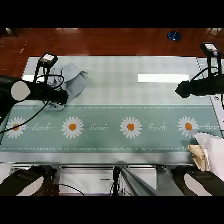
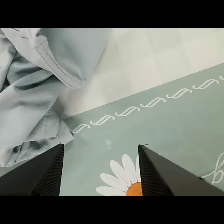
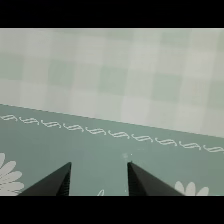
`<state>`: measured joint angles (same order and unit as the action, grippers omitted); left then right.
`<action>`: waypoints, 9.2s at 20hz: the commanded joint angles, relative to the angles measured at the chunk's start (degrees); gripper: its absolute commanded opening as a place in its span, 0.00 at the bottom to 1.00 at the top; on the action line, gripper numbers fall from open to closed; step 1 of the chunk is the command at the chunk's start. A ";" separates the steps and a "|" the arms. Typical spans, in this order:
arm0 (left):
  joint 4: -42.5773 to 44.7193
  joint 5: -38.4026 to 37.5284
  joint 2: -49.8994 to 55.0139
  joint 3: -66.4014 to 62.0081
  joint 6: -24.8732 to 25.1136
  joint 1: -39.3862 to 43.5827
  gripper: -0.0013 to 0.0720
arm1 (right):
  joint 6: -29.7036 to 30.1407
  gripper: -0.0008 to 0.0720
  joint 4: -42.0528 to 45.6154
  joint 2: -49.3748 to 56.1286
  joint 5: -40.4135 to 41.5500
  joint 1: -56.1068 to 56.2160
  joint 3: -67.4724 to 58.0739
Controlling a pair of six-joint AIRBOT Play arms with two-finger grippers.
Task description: Fold the shirts.
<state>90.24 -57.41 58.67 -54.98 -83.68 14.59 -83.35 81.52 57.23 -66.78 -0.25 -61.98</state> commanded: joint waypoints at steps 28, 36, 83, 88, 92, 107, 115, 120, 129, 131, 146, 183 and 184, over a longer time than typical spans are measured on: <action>-0.79 12.81 1.05 -0.04 0.00 -1.36 0.88 | 0.83 0.59 -3.41 0.07 15.52 0.07 0.02; 0.87 26.29 15.69 -0.28 0.02 -9.68 1.00 | 0.83 0.59 1.95 0.11 10.67 0.07 0.04; -15.65 14.56 41.24 -44.37 -0.02 44.85 0.58 | -2.91 0.59 34.10 -0.02 -16.96 -0.04 0.02; -1.03 -4.35 34.97 -49.62 -0.09 33.29 0.85 | -3.06 0.63 33.81 -0.02 -15.26 -0.04 0.02; 6.62 -25.20 28.35 -49.96 -2.78 14.05 0.85 | -3.06 0.84 31.89 0.00 -13.44 -0.07 0.02; -39.28 -25.38 21.79 -3.43 28.15 -31.12 0.86 | -3.21 0.84 26.08 0.00 -12.68 -0.04 0.04; -44.24 -14.49 26.01 -0.79 35.30 -27.19 1.00 | -3.28 0.84 22.16 0.00 -12.68 -0.04 0.02; -44.89 -8.00 30.73 -0.81 35.71 -17.70 1.00 | -3.50 0.84 21.79 0.00 -12.74 -0.04 0.04; -45.07 -10.47 32.17 -1.03 36.70 -13.46 0.05 | -2.49 0.71 30.67 0.24 -13.88 -2.19 1.03; -45.05 -12.98 32.04 -1.03 36.72 -14.82 0.05 | 0.44 0.72 21.49 0.76 -14.29 -8.70 4.31; -45.16 -17.75 31.98 -1.03 36.52 -17.66 0.05 | 11.47 0.85 -18.32 1.07 -5.86 -22.67 29.24; -39.39 -19.63 -30.01 -35.54 21.73 -26.01 0.04 | -3.45 0.05 -36.52 -13.73 -26.36 -22.77 -38.05; -39.34 -22.53 -29.97 -34.97 19.50 -26.01 0.04 | -4.39 0.05 -34.71 -13.73 -30.38 -22.77 -38.05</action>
<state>49.84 -72.44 30.35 -90.37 -58.15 -11.38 -84.66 44.45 43.64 -85.84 -23.03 -98.76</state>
